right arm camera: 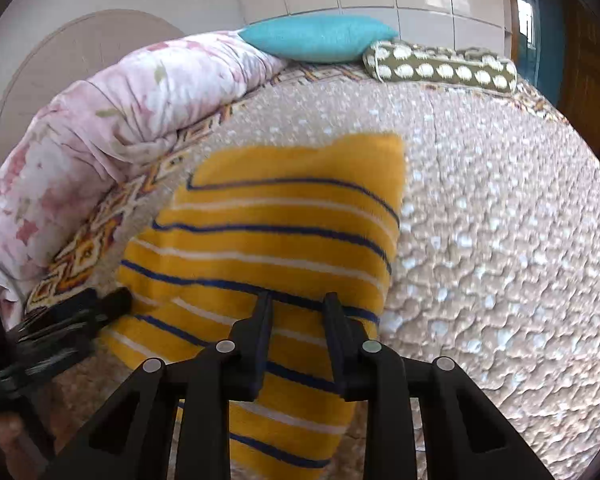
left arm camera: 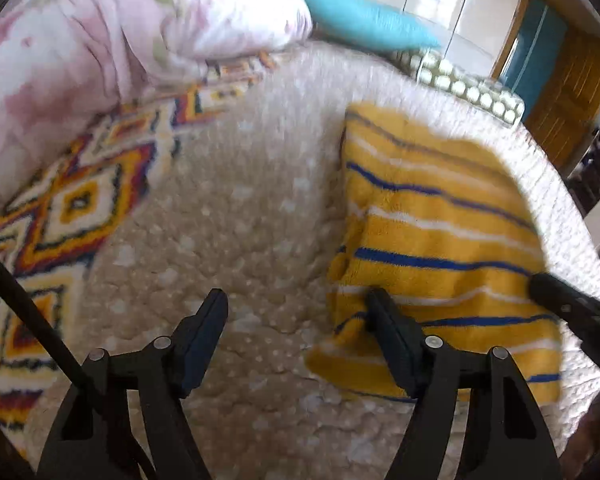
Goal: Fold small clothes
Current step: 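Open the right tool and withdraw it from the folded sweater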
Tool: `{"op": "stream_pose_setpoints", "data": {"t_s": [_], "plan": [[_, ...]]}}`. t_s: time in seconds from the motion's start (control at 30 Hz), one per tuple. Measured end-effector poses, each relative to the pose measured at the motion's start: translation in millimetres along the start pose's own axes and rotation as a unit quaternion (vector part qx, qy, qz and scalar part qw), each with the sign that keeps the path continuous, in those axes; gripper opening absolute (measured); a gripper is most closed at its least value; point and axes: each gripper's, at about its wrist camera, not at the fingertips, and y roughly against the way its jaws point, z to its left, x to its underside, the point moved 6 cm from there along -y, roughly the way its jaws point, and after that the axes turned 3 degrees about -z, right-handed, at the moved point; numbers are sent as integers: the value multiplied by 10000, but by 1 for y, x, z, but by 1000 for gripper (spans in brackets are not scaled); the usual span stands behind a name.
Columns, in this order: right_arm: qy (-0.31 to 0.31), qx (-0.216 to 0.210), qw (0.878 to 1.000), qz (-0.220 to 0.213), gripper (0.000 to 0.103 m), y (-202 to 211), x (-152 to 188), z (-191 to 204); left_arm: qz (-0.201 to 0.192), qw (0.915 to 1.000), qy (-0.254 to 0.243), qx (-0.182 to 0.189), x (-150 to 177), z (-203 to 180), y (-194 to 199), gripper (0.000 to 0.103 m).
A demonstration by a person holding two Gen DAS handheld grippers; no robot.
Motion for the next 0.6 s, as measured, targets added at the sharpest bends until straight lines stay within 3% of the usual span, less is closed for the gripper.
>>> {"op": "stream_pose_setpoints", "data": {"t_s": [0.23, 0.3, 0.6], "plan": [[-173, -14, 9989, -429, 28, 34, 2, -8, -439, 9986, -310, 33, 6, -12, 50, 73], [-299, 208, 9979, -529, 29, 50, 9, -23, -534, 9977, -390, 167, 10, -23, 68, 81], [-1486, 1036, 9822, -503, 31, 120, 80, -146, -303, 9866, -1316, 914, 64, -144, 107, 81]]}}
